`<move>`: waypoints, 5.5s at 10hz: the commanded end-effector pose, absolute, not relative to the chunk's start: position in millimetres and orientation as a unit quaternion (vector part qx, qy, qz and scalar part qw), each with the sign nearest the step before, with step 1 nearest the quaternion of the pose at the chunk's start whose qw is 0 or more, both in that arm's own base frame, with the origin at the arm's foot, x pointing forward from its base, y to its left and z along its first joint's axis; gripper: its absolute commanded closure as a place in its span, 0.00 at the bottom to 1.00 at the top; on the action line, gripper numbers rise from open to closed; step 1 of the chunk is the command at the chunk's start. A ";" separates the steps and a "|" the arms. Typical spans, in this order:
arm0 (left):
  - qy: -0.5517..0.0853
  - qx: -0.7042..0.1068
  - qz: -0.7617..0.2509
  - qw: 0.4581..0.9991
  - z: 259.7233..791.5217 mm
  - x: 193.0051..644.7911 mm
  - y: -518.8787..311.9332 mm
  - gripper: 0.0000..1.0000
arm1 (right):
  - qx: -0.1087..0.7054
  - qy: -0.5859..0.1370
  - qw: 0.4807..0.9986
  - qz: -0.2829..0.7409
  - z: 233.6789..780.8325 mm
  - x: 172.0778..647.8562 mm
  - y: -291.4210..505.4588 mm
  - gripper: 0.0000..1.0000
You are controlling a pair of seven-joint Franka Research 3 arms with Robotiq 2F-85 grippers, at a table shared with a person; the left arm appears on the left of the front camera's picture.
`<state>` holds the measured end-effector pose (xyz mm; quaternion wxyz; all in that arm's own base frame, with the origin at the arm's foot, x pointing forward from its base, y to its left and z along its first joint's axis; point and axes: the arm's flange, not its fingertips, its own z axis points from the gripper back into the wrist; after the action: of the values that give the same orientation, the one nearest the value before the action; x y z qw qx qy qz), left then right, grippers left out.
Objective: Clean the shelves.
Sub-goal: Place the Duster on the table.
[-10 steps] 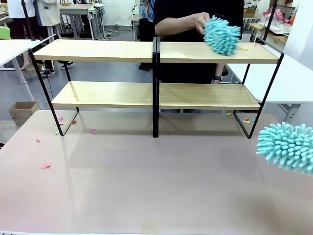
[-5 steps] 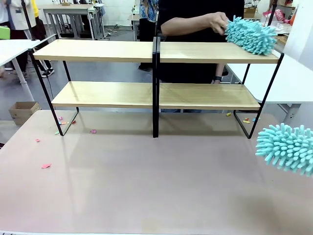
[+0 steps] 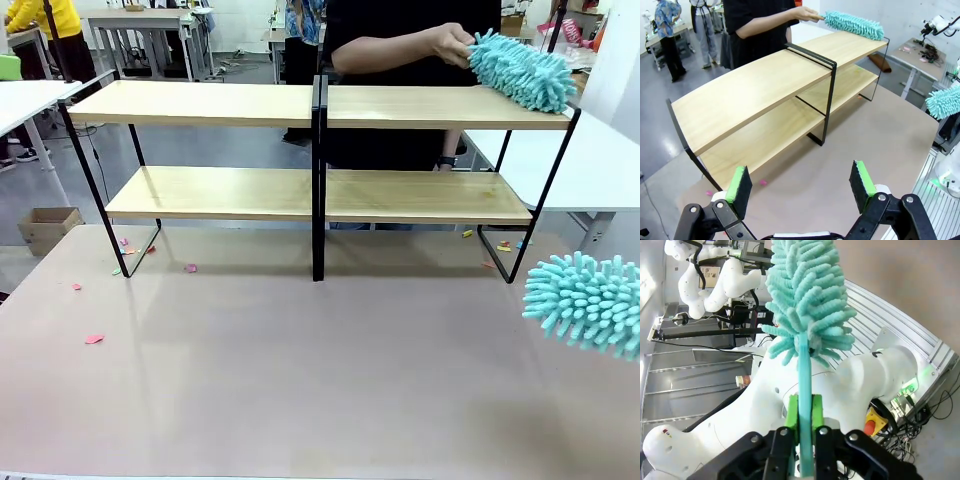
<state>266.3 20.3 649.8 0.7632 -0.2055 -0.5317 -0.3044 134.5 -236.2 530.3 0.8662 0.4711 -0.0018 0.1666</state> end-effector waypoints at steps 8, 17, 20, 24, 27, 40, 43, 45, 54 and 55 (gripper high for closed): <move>-0.249 -0.474 -0.177 0.826 483.0 304.1 -56.0 0.00 | 0.471 0.062 0.836 0.273 521.3 229.2 -107.3 0.88; 0.021 -0.595 -0.126 0.794 396.0 348.3 -59.1 0.00 | 0.398 0.173 0.877 0.208 407.0 356.5 -8.4 0.88; 0.021 -0.595 -0.126 0.794 396.0 348.3 -59.1 0.00 | 0.376 0.212 0.881 0.195 390.6 375.2 -9.0 0.88; 0.021 -0.595 -0.126 0.794 396.0 348.3 -59.1 0.00 | 0.339 0.126 0.925 0.112 399.3 388.4 -81.0 0.25; 0.021 -0.595 -0.126 0.794 396.0 348.3 -59.1 0.00 | 0.434 -0.052 0.899 -0.007 422.8 376.9 -125.8 0.00; 0.021 -0.595 -0.126 0.794 396.0 348.3 -59.1 0.00 | 0.577 -0.010 0.817 -0.006 442.1 312.5 -153.1 0.00; 0.021 -0.595 -0.126 0.794 396.0 348.3 -59.1 0.00 | 0.577 -0.010 0.817 -0.006 442.1 312.5 -153.1 0.00; 0.021 -0.595 -0.126 0.794 396.0 348.3 -59.1 0.00 | 0.577 -0.010 0.817 -0.006 442.1 312.5 -153.1 0.00; 0.021 -0.595 -0.126 0.794 396.0 348.3 -59.1 0.00 | 0.577 -0.010 0.817 -0.006 442.1 312.5 -153.1 0.00; 0.021 -0.595 -0.126 0.794 396.0 348.3 -59.1 0.00 | 0.577 -0.010 0.817 -0.006 442.1 312.5 -153.1 0.00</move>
<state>350.6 -56.2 392.6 0.8001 -0.5847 0.0232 -0.1322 311.1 -152.8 440.8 0.8182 0.5749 -0.0007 -0.0070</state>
